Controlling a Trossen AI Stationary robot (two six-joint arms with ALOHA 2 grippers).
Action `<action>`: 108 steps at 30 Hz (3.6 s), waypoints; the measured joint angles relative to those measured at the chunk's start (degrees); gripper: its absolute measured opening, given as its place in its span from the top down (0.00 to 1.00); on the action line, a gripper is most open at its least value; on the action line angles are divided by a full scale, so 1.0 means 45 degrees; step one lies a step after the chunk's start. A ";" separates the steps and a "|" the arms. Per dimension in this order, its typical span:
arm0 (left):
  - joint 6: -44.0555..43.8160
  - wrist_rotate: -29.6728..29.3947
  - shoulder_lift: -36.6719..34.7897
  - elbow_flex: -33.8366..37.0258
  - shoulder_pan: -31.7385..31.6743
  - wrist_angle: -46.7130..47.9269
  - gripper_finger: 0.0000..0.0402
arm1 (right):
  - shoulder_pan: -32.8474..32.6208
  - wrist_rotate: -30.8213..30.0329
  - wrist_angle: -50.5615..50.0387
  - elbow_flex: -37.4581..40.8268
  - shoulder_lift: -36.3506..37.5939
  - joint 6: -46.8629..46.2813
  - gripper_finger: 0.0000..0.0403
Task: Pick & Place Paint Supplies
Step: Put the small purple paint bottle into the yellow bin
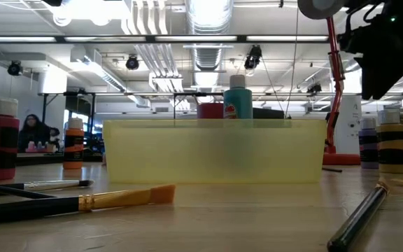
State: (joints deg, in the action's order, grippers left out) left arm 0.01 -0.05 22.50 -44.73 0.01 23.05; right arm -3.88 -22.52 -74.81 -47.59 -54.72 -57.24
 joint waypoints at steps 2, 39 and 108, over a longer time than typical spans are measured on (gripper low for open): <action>-0.0005 0.0001 -0.0001 0.0000 0.0001 0.0000 0.88 | 0.0278 0.0000 0.0002 0.0000 0.0001 0.0006 0.38; -0.0001 0.0000 0.0000 0.0000 0.0004 0.0000 0.88 | 0.4442 0.1924 0.1106 0.0500 -0.0096 0.0046 0.39; 0.0000 0.0003 -0.0004 0.0000 0.0003 0.0001 0.88 | 0.5533 0.2438 0.1299 0.0612 -0.3166 0.1884 0.72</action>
State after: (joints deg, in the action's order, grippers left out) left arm 0.01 -0.04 22.48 -44.73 0.02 23.05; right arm 21.02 -11.55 -68.97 -44.84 -68.97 -48.76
